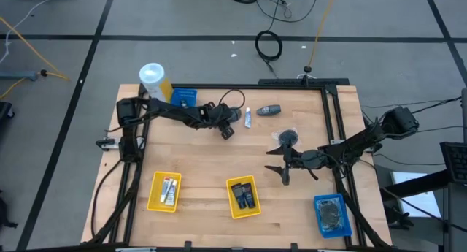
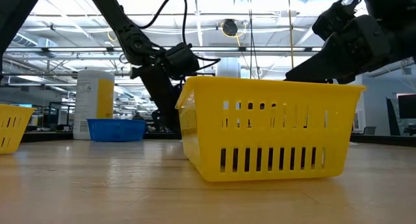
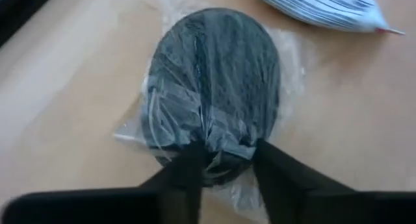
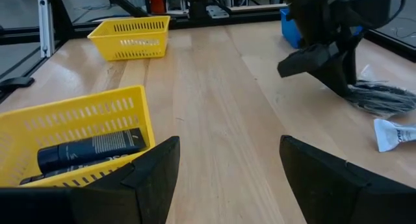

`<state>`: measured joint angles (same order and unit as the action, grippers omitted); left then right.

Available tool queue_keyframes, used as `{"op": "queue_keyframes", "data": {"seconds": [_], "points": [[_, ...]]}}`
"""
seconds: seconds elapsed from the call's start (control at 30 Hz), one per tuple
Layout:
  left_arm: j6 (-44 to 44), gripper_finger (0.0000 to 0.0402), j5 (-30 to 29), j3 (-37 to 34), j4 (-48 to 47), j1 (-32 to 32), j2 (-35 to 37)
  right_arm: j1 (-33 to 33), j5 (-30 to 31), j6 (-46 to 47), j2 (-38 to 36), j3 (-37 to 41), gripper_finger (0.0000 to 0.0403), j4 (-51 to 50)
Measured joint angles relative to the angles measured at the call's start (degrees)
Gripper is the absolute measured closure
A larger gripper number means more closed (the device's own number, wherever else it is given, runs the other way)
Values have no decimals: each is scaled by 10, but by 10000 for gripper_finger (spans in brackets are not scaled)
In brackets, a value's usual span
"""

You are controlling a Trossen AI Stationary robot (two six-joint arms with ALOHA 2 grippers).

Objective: Pick & Place Travel size toiletries
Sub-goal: Put the black hairbrush into the bottom blue bin

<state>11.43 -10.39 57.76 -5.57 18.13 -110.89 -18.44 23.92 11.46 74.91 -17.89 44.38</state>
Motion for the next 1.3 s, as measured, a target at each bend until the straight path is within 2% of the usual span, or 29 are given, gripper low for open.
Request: {"op": "queue_keyframes", "data": {"seconds": [0.17,0.23,0.43,0.53,0.63,0.83,0.97,1.13,1.2,1.3], "points": [[0,376,8,-1,-22,-15,14,0,-2,0,0,0,147,0],[3,394,18,-2,-38,-22,27,0,-1,0,0,0,147,0],[8,389,44,-6,-88,-59,89,0,-6,-2,0,0,147,-12],[9,399,79,-4,-90,-84,122,-5,-43,-31,0,0,147,-28],[8,394,128,-4,-57,-114,136,-24,-42,-84,6,0,147,-35],[-8,399,248,-3,57,-158,142,-75,56,-241,53,-34,147,-33],[3,393,275,-3,122,-179,143,-97,124,-337,103,-75,147,-34],[7,398,285,-3,164,-194,143,-108,305,-413,159,-121,147,-11],[9,400,285,-3,166,-198,142,-108,306,-435,169,-128,150,9],[11,391,284,-3,182,-202,143,-107,239,-453,176,-130,162,12]]}}
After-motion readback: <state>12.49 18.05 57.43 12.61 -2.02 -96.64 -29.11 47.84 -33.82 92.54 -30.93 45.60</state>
